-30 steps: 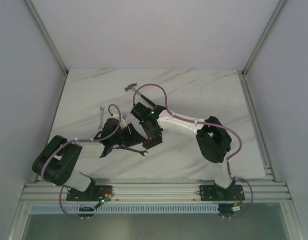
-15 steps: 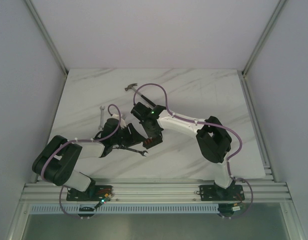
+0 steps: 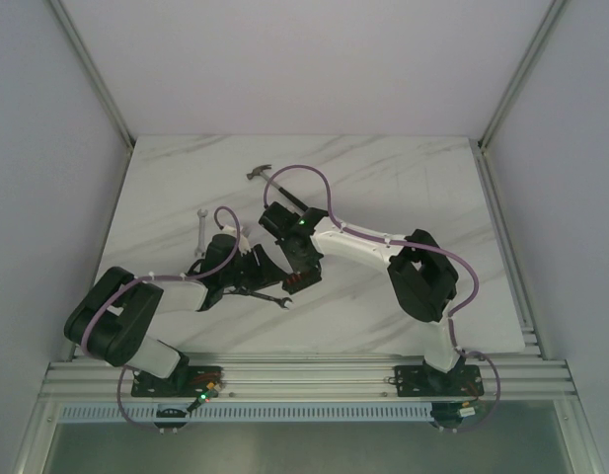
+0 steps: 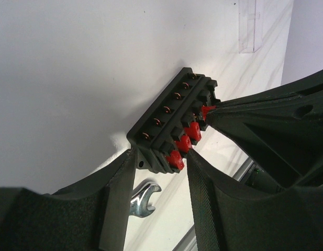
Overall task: Snap on the fuse box
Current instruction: Install the fuse at the fuse box base.
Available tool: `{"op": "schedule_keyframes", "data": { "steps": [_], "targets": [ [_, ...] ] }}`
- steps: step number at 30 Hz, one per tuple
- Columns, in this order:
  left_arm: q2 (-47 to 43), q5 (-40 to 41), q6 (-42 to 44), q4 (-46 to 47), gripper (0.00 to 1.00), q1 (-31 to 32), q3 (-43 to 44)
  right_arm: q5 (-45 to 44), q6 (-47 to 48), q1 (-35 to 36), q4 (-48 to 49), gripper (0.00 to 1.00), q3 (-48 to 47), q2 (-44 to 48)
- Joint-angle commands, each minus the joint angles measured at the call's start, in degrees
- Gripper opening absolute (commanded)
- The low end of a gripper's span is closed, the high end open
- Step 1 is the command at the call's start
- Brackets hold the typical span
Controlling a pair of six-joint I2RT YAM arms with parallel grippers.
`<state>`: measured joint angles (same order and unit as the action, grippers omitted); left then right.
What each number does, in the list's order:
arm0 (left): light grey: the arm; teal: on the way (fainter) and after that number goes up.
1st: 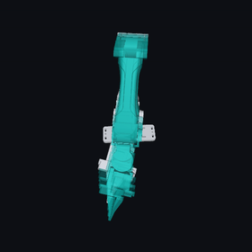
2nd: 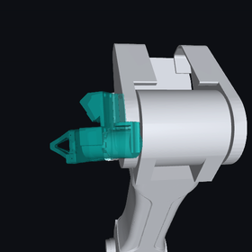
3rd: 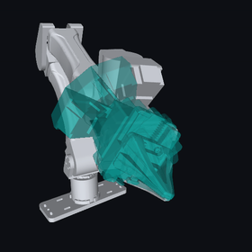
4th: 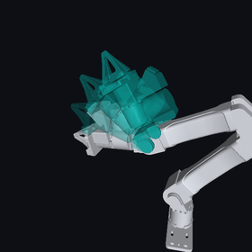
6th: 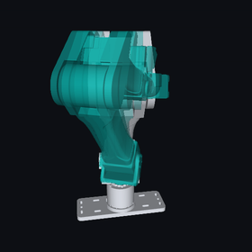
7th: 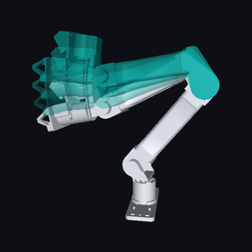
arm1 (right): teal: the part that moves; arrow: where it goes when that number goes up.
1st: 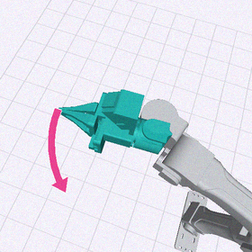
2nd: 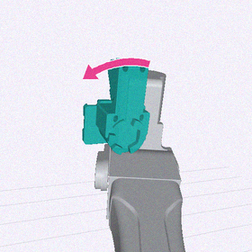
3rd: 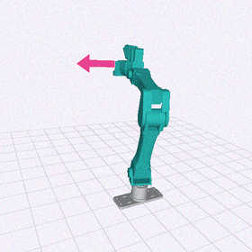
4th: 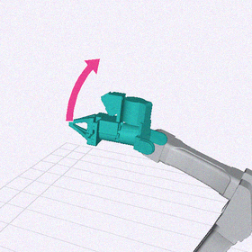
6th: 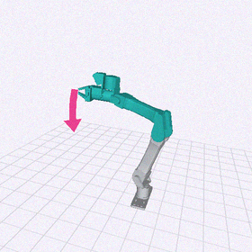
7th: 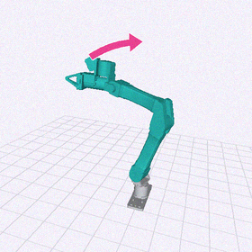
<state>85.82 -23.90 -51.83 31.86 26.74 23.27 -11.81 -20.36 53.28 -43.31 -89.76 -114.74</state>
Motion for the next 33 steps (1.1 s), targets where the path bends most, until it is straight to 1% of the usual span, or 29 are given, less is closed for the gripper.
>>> {"op": "schedule_keyframes", "data": {
  "steps": [1,13,21,25,29,33],
  "targets": [
    [0.9,0.5,-0.1,-0.8,0.5,0.4,0.6,-0.4,-0.6,0.5,0.1,0.0,1.1,-1.5],
    [2.1,0.6,-0.6,-0.4,0.48,1.1,1.3,1.2,-0.7,1.1,0.3,0.0,1.1,-3.5],
    [3.0,1.0,-1.4,-0.2,0.43,1.8,1.7,2.9,-1.4,1.5,0.9,0.0,1.7,-5.6],
    [3.0,1.4,-1.7,-0.4,0.41,1.8,1.3,3.1,-1.9,1.4,1.0,0.0,3.0,-6.2],
    [2.5,1.8,-2.0,-0.7,0.4,1.8,1.0,3.3,-2.4,1.2,1.6,0.0,5.9,-6.0],
    [2.3,2.1,-2.3,-0.7,0.4,1.8,0.6,5.3,-2.9,1.2,3.3,0.0,8.6,-5.6]
  ]
}}
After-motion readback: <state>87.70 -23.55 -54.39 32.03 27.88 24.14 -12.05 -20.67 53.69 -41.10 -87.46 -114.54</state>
